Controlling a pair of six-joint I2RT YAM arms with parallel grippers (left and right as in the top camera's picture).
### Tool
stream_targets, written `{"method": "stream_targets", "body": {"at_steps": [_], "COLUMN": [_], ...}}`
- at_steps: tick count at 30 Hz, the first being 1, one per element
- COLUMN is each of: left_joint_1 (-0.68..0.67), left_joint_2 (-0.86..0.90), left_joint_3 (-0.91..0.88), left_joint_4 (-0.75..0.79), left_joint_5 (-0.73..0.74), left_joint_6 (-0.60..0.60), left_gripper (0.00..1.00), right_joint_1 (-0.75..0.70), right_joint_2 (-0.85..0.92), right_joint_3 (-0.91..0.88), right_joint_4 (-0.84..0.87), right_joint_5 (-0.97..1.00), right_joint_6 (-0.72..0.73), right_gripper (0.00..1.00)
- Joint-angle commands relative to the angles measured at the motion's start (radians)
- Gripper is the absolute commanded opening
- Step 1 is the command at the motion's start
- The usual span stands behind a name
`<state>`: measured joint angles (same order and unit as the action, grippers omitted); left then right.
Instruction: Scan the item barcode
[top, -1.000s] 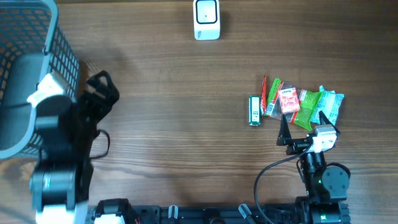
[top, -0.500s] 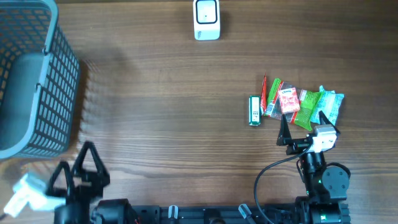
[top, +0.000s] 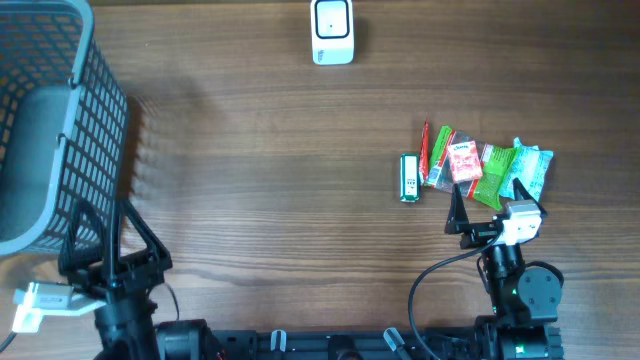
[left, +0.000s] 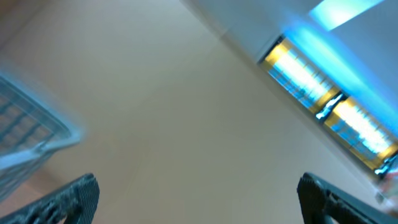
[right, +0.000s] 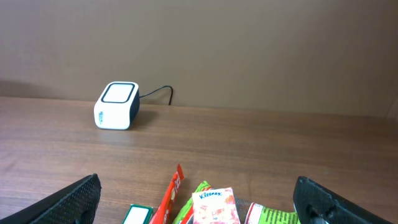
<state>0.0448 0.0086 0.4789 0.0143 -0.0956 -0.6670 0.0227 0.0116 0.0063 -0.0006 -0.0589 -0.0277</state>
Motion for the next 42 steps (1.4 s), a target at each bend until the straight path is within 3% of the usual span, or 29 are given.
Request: {"method": "stream_targets", "body": {"at_steps": [1, 3, 12, 17, 21, 27, 29, 35, 42], "left_joint_1": [-0.002, -0.002, -0.002, -0.002, -0.002, -0.002, -0.002, -0.002, -0.002], "left_joint_2": [-0.004, -0.004, -0.005, -0.005, -0.005, -0.005, -0.005, -0.005, -0.005], "left_joint_3": [-0.172, -0.265, -0.465, -0.473, -0.473, -0.473, -0.473, -0.473, -0.473], "left_joint_4": [0.26, 0.368, 0.362, 0.193, -0.064, -0.091, -0.092, -0.092, -0.091], "left_joint_5": [0.043, 0.042, 0.042, 0.042, 0.019, 0.106, 0.122, 0.125, 0.125], "left_joint_6": [0.009, 0.009, 0.061, 0.061, 0.07, 0.445, 0.514, 0.638, 0.627], "left_gripper": [1.0, 1.0, 1.0, 1.0, 1.0, 1.0, 1.0, 1.0, 1.0], "right_joint_1": [-0.003, -0.003, -0.003, -0.003, -0.003, -0.003, -0.003, -0.003, -0.003], "right_joint_2": [-0.008, -0.008, -0.008, -0.008, -0.008, -0.008, -0.008, -0.008, -0.008], "right_joint_3": [-0.002, -0.002, -0.002, -0.002, -0.002, -0.002, -0.002, -0.002, -0.002], "right_joint_4": [0.003, 0.003, 0.003, 0.003, 0.003, 0.003, 0.003, 0.003, 0.003], "right_joint_5": [0.008, 0.008, 0.008, 0.008, 0.008, 0.008, 0.008, 0.008, 0.008], "right_joint_6": [0.008, 0.008, 0.008, 0.008, 0.008, 0.008, 0.008, 0.008, 0.008], "right_gripper": [1.0, 0.99, 1.0, 1.0, 1.0, 1.0, 1.0, 1.0, 1.0]}}
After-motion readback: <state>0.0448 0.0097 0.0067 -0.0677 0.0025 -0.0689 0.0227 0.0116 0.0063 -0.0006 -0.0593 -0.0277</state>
